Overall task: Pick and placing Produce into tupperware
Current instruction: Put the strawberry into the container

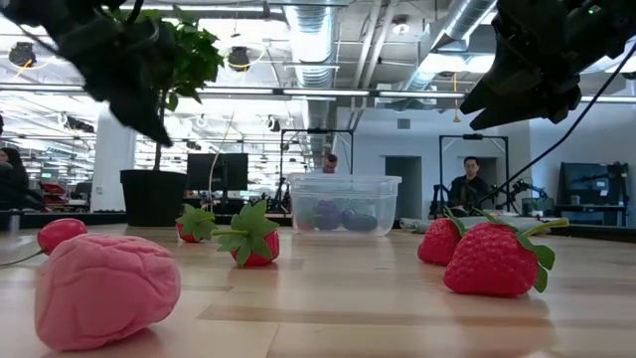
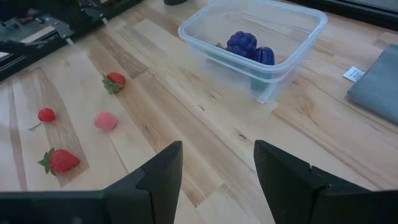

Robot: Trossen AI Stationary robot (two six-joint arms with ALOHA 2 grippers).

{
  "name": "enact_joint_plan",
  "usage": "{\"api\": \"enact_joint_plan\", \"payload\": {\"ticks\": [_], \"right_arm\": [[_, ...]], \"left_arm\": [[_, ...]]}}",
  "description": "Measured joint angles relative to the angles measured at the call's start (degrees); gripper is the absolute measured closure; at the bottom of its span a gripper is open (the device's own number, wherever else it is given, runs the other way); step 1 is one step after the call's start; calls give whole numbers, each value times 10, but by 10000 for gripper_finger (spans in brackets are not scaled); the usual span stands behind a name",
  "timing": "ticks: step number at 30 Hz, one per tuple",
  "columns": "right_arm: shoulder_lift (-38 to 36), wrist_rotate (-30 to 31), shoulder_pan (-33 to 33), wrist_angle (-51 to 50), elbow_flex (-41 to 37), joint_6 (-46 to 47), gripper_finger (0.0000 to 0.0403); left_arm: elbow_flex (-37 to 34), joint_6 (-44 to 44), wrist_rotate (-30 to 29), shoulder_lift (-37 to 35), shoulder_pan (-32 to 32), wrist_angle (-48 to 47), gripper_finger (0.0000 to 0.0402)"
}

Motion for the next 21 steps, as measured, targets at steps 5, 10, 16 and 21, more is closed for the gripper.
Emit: {"api": "enact_joint_plan", "payload": {"ticks": [5,10,16,21], "right_arm": [[0,0,0,0,0,0,182],[0,0,0,0,0,0,182],[0,0,0,4,0,0,182],[0,0,0,4,0,0,182]], "left_arm": [[-9,-16,1,2,-5,5,127],[-9,-16,1,2,-5,15,127],[-9,-18,1,2,-3,41,127],[-9,-66,-1,2,-3,78,127]]}}
